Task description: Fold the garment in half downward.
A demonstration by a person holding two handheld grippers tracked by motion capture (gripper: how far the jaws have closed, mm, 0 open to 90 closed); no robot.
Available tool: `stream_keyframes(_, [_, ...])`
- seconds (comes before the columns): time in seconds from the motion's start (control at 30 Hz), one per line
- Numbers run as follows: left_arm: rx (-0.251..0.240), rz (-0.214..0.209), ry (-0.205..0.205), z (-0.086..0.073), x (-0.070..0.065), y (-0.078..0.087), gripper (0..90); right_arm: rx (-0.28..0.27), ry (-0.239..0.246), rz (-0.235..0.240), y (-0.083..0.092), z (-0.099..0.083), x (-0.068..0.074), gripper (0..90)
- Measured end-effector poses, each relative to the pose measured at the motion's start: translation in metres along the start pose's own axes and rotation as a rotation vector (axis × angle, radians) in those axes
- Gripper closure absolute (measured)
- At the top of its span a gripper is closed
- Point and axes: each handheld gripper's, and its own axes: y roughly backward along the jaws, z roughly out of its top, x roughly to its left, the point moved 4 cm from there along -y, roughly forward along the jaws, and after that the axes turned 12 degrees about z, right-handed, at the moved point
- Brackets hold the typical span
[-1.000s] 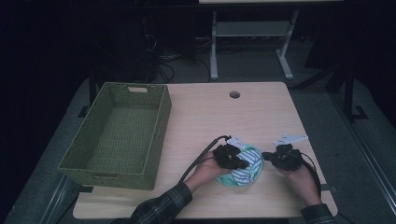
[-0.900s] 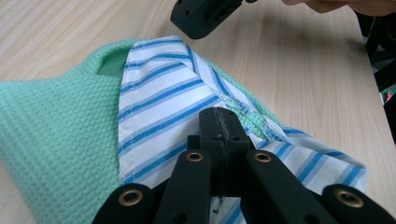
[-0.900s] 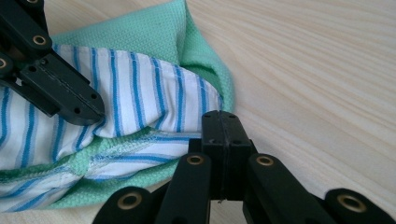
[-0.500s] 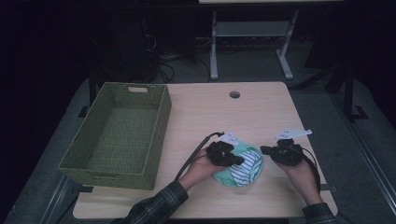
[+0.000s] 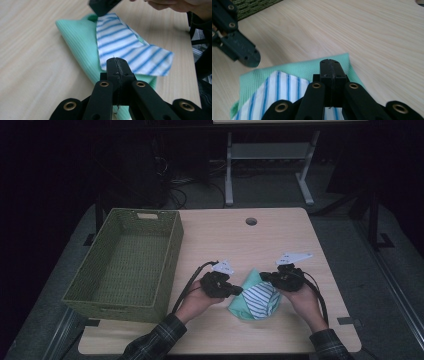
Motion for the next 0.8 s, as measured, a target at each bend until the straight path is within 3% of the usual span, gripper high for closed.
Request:
stream_keyframes(0.23, [0.037, 0.006, -0.014, -0.010, -0.007, -0.006, 89.5, 0.017, 0.009, 0.017, -0.021, 0.003, 0.001, 89.9])
stream_keyframes(0.43, [0.078, 0.030, -0.038, -0.015, -0.004, -0.013, 89.5, 0.034, 0.017, 0.035, -0.037, 0.002, 0.000, 90.0])
stream_keyframes(0.7, [0.123, 0.046, -0.045, -0.021, -0.001, -0.020, 89.6, 0.109, 0.020, 0.023, -0.054, -0.007, -0.003, 90.0])
stream_keyframes(0.8, [0.129, 0.047, -0.053, -0.022, -0.001, -0.020, 89.5, 0.114, 0.018, 0.025, -0.055, -0.008, -0.003, 90.0])
